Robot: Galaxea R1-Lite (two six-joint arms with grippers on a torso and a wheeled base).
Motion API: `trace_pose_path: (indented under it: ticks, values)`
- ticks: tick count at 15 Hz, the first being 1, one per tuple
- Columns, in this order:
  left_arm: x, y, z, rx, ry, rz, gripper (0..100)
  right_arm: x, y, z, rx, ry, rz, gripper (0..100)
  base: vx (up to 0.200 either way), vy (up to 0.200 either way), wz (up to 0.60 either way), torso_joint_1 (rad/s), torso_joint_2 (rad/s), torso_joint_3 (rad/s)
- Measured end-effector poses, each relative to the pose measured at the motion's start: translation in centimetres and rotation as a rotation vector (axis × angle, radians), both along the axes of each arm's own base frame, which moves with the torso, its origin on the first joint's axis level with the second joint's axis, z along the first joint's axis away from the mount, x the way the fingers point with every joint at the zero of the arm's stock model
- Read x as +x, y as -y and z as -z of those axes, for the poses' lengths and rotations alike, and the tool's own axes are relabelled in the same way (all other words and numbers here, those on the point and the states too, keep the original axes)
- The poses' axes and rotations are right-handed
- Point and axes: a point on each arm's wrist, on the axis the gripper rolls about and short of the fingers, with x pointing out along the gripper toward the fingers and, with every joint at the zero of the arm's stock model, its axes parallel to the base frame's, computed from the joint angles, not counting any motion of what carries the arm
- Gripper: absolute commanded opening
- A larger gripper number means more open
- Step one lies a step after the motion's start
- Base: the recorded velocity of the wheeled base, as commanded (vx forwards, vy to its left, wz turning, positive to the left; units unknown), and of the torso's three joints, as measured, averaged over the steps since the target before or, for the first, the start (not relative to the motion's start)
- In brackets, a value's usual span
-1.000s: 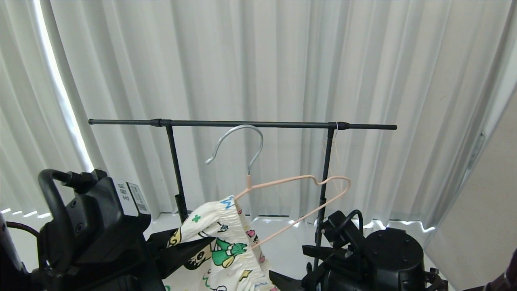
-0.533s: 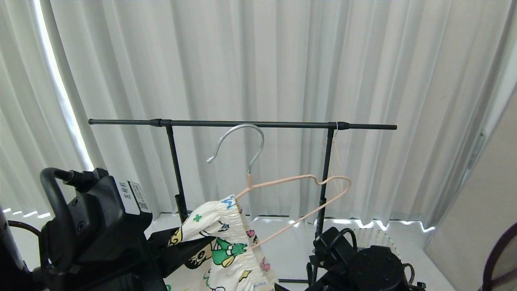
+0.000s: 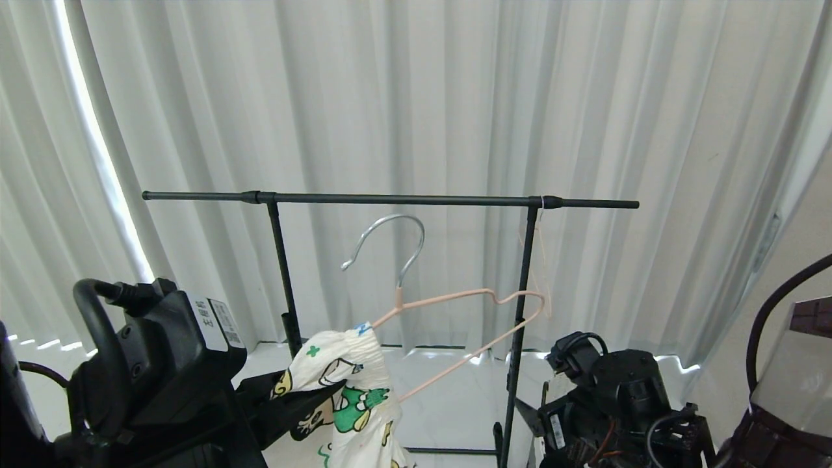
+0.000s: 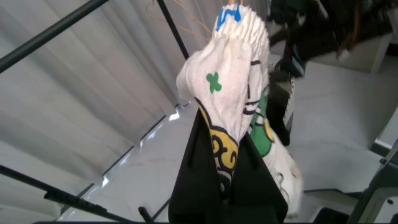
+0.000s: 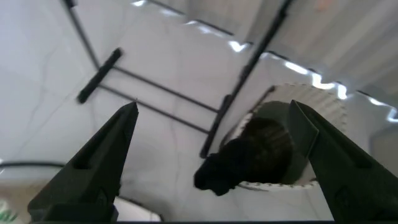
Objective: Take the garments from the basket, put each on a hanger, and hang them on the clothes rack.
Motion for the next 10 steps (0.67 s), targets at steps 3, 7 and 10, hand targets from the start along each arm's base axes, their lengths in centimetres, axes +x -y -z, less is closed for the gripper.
trace_pose_path:
  ticks: [3,7,10]
  values:
    - [0.0,0.0,0.2,0.005,-0.006,0.005,0,0.4,0.5,-0.9,0.039,0.018,0.007,100,0.0,0.0,0.0,0.0,0.0,0.0]
    - [-0.1,0.2,-0.1,-0.001,-0.001,0.02,0,-2.9,-3.1,-2.9,0.212,-0.004,-0.15,100,0.0,0.0,0.0,0.0,0.0,0.0]
    - [-0.3,0.5,-0.1,-0.002,0.0,0.039,0,-4.7,-5.4,-3.9,0.289,-0.016,-0.251,100,0.0,0.0,0.0,0.0,0.0,0.0]
